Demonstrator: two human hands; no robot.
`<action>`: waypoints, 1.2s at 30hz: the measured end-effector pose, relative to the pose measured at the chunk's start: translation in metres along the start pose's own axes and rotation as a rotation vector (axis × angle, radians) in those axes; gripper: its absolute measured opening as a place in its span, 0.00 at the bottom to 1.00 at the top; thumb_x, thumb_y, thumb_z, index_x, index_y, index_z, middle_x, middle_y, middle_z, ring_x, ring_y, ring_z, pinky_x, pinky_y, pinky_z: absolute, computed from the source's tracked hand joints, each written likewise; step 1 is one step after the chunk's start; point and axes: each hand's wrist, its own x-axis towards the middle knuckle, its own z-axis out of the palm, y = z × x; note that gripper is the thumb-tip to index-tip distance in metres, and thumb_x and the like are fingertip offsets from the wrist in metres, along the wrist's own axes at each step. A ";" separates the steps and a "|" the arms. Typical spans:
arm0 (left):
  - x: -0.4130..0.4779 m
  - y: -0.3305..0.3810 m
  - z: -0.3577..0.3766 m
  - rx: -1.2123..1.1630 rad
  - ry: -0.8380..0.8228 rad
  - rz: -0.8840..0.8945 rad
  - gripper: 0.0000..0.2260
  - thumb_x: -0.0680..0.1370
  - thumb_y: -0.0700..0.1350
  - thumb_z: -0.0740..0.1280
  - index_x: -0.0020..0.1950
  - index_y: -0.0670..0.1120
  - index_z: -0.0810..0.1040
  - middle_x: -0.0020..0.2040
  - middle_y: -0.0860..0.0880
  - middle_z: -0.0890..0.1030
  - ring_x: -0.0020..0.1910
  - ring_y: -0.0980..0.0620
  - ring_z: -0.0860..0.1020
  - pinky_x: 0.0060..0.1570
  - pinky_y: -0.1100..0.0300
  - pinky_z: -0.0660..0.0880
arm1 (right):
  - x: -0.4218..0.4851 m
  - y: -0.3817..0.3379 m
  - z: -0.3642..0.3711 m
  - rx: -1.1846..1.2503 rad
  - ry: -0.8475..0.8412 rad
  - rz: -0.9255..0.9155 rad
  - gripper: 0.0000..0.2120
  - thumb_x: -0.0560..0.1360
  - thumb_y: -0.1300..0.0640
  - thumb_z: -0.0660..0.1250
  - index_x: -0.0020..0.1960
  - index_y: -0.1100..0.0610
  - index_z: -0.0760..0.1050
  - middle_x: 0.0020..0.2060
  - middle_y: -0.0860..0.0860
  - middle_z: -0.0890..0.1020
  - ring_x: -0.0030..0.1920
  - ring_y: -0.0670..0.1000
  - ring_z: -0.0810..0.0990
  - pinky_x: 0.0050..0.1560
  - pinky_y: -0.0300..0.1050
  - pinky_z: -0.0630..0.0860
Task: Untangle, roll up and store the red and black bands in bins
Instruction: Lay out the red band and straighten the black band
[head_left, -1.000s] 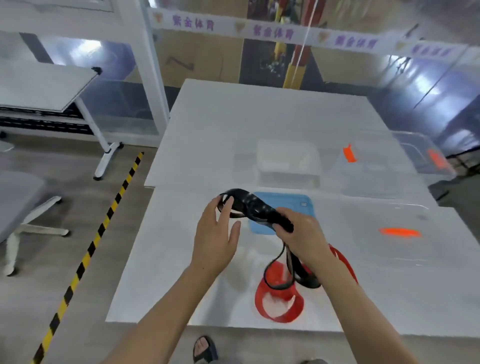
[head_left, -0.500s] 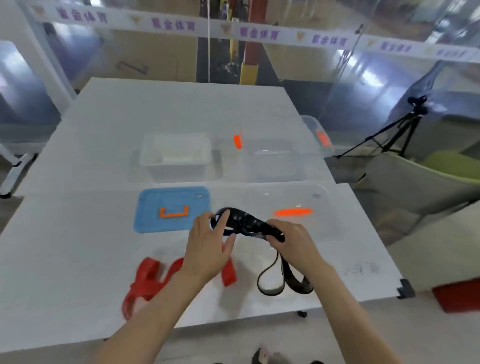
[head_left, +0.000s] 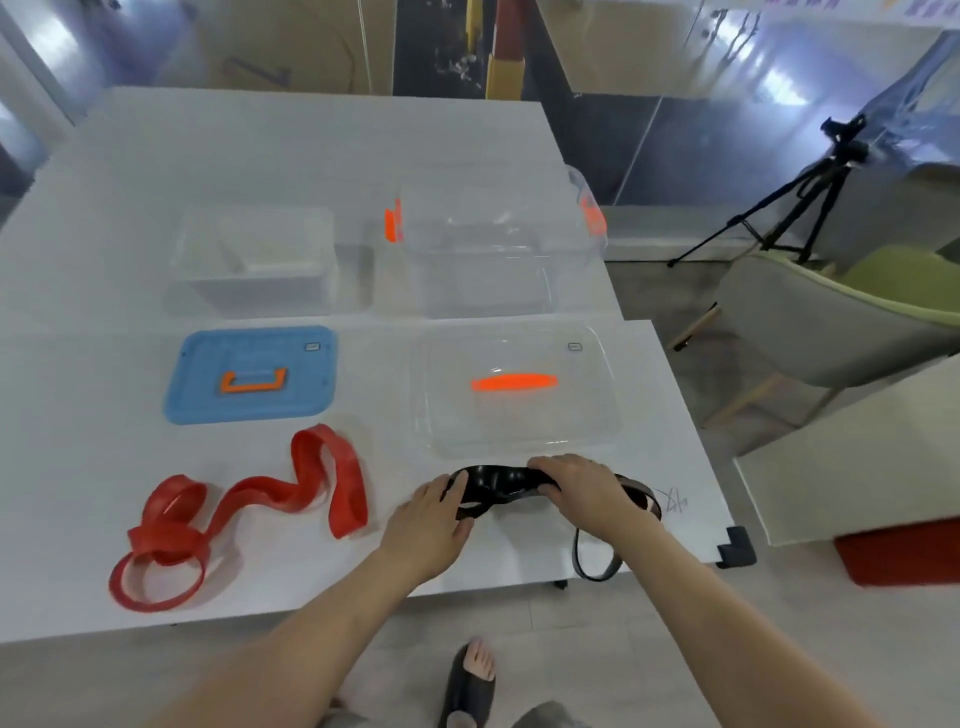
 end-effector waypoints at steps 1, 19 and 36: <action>0.005 0.000 0.006 -0.005 -0.030 -0.010 0.30 0.86 0.56 0.56 0.85 0.50 0.49 0.84 0.47 0.58 0.80 0.43 0.62 0.71 0.46 0.70 | 0.003 0.006 0.008 -0.017 -0.028 0.004 0.15 0.85 0.53 0.62 0.71 0.46 0.73 0.60 0.48 0.83 0.61 0.54 0.80 0.53 0.51 0.76; 0.045 0.014 0.026 -0.056 -0.159 -0.106 0.33 0.86 0.58 0.55 0.85 0.52 0.42 0.86 0.46 0.46 0.82 0.40 0.53 0.75 0.41 0.65 | 0.014 0.021 0.063 -0.046 0.003 0.026 0.40 0.79 0.39 0.67 0.85 0.51 0.56 0.85 0.54 0.58 0.86 0.57 0.53 0.85 0.60 0.49; 0.016 -0.007 0.003 -0.092 0.016 -0.077 0.29 0.86 0.55 0.56 0.85 0.50 0.51 0.85 0.44 0.55 0.82 0.42 0.57 0.75 0.43 0.66 | 0.000 -0.037 0.053 -0.003 0.230 -0.006 0.22 0.78 0.54 0.70 0.72 0.55 0.77 0.71 0.54 0.78 0.72 0.59 0.77 0.69 0.58 0.74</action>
